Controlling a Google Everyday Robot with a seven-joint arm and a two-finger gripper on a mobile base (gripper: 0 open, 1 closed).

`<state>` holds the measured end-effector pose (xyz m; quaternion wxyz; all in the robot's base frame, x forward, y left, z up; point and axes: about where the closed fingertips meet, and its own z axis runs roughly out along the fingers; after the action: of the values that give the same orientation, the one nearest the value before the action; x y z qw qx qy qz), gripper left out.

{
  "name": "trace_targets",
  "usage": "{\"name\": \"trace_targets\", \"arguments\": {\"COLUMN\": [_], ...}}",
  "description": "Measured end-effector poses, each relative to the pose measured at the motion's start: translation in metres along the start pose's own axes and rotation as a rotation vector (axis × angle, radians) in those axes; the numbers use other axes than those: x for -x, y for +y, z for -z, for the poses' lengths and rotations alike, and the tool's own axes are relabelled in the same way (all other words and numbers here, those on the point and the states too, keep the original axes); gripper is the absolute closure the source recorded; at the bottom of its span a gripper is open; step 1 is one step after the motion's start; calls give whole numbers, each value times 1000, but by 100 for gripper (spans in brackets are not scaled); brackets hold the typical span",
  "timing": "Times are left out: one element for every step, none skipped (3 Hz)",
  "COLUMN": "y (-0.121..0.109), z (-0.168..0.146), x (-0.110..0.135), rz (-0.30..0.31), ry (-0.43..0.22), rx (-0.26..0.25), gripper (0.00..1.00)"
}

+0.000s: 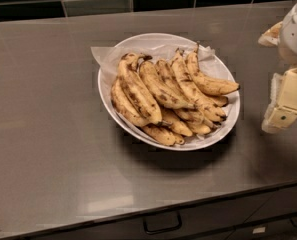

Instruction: Pick banana from white bowl

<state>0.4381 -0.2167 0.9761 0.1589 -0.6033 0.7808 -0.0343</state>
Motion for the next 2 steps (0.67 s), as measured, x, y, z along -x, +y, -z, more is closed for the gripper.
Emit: {"name": "trace_targets", "arguments": {"y": [0, 0], "z": [0, 2], "x": [3, 16], "rz": [5, 24], "ry": [-1, -6], "rx": [-2, -9], "gripper": [0, 0]}}
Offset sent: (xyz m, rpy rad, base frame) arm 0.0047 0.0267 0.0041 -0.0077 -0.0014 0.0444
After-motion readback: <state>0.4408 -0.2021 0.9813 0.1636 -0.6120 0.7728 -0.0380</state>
